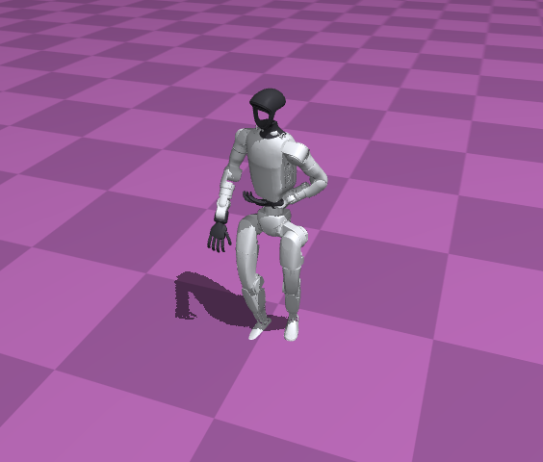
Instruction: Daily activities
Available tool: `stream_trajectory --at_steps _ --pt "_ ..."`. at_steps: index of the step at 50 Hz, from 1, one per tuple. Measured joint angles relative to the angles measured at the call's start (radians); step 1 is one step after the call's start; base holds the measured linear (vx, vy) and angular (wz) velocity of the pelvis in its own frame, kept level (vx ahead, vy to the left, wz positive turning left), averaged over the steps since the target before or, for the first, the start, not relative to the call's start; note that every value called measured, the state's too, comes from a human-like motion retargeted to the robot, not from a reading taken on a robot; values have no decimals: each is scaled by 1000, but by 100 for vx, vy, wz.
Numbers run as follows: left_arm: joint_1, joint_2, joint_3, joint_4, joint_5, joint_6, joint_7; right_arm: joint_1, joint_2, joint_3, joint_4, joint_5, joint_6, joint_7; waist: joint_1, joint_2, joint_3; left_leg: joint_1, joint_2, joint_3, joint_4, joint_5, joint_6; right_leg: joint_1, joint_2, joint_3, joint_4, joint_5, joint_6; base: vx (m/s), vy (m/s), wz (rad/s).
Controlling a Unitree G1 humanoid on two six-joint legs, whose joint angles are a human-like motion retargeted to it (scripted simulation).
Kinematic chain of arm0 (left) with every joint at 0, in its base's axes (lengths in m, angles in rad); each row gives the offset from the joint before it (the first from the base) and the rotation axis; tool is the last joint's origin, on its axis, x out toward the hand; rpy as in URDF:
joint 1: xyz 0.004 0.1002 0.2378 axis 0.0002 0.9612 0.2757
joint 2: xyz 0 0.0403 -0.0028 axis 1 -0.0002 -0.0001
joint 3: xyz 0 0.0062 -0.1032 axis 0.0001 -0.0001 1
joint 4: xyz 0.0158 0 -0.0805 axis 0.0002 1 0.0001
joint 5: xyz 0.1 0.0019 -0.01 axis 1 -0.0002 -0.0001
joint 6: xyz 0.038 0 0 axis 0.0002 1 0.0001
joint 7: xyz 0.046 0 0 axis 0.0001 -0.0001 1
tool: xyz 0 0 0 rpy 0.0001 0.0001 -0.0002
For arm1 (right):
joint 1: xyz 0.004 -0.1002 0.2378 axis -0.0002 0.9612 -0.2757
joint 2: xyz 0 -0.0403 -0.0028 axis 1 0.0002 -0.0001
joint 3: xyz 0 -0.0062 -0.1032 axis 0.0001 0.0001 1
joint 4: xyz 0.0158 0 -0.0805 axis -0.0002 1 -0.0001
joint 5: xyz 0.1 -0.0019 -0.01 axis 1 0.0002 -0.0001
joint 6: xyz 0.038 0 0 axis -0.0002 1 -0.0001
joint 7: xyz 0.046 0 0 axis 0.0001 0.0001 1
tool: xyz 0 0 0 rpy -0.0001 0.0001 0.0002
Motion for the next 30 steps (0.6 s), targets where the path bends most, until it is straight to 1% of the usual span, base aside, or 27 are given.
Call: stream_trajectory --at_steps 5,7,8,9,10,13,18,23,25,28,30 --pt "-21 -4 -17 2 -41 22 3 -7 -7 -4 -20 25 7 5 -7 1 29 -36 12 -11 61 -5 -6 -7 16 37 -23 27 12 -3 -1 -65" --pt "-31 -9 -26 3 -64 31 6 1 -6 1 -29 38 10 11 4 4 51 -83 21 -131 128 -37 -18 -3 37 77 -25 43 14 -5 -1 -122" --pt "-34 -12 -31 3 -75 35 8 7 -5 5 -34 42 12 14 13 7 64 -114 24 -221 170 -74 -18 0 51 102 -24 51 14 -6 0 -132" --pt "-36 -13 -35 2 -84 38 9 13 -5 11 -38 46 13 19 18 9 74 -138 31 -270 208 -98 -17 1 59 119 -22 58 15 -6 2 -115" --pt "-37 -14 -40 2 -92 41 11 19 -6 17 -42 49 14 23 20 12 83 -159 39 -300 245 -117 -15 1 65 132 -20 63 18 -6 5 -84" --pt "-50 -3 -51 0 -132 56 10 24 -16 28 -58 63 15 42 22 22 99 -209 64 -356 304 -131 -22 -10 78 160 -25 78 26 -6 9 -65" --pt "-54 17 -55 0 -230 87 15 14 -41 35 -76 101 16 73 15 30 108 -231 60 -445 232 -85 -41 -43 86 211 -37 99 44 -7 14 -57" --pt "-48 26 -22 -6 -331 100 42 -11 -57 22 -93 157 16 76 -11 11 114 -191 20 -430 62 -19 -53 -95 54 229 -17 93 58 -6 17 -29" --pt "-44 29 -6 -11 -361 100 57 -21 -58 19 -102 176 14 71 -15 2 116 -171 4 -410 -12 21 -61 -120 24 197 15 72 44 -5 15 -41" --pt "-39 30 17 -19 -391 98 77 -30 -53 23 -116 192 7 65 13 -4 115 -142 1 -354 -108 68 -68 -148 -110 -67 117 0 -80 -4 12 -77" --pt "-42 33 28 -23 -401 96 91 -33 -52 21 -126 197 0 63 20 -13 114 -127 -11 -345 -160 96 -68 -152 -146 -152 157 -34 -113 -4 10 -28"
